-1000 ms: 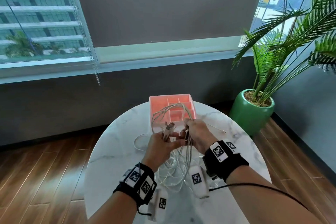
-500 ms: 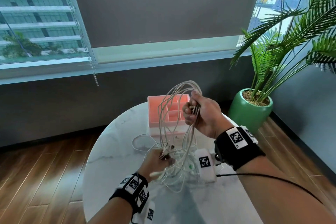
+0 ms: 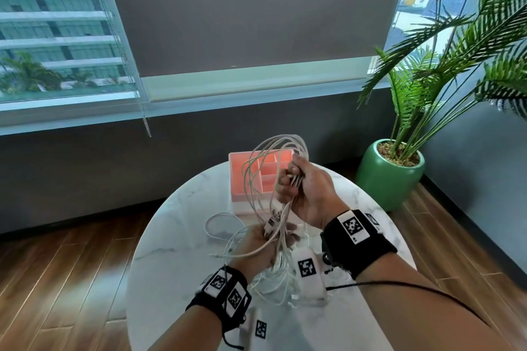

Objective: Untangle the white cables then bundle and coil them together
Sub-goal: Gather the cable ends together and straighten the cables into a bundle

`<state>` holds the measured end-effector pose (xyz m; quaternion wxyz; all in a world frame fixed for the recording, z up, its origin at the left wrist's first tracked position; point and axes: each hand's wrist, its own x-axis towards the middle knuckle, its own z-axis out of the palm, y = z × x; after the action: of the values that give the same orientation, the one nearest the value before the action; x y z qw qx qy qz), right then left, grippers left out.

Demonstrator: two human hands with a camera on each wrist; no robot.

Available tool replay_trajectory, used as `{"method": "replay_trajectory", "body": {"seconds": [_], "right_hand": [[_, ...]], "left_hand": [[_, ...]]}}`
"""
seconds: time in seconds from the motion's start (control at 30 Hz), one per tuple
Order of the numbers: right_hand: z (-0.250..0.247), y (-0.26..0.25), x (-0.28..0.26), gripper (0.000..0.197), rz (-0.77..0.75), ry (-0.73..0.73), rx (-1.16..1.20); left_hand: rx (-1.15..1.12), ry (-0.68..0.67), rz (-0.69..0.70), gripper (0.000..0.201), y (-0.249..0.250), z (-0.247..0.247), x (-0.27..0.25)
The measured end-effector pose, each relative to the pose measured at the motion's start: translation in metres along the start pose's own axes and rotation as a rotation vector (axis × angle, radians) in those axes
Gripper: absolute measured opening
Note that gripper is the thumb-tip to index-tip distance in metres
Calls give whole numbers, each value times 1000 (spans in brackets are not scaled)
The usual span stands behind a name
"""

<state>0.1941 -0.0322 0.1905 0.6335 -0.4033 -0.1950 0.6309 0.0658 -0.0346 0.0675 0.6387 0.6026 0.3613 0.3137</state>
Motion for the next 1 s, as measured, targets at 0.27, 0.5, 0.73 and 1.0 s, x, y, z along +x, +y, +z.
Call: {"method": "replay_trajectory", "body": {"seconds": [0.27,0.5,0.73,1.0], "right_hand": [[4,-74,-7,44,-195,-68,98],[-8,-114,-13,41,-223,-125,-66],[-18,-118,-18,41,-251,-77,-231],[-55,-121,-12,42,-294,133,-404]], "left_hand": [[225,72,-92,21,-37,-34,1],[270,140,-54,22,-31,-54,-4],[487,154,-52,21,-40,-73,-4],[463,149,-164,30,-59,-107,-1]]}}
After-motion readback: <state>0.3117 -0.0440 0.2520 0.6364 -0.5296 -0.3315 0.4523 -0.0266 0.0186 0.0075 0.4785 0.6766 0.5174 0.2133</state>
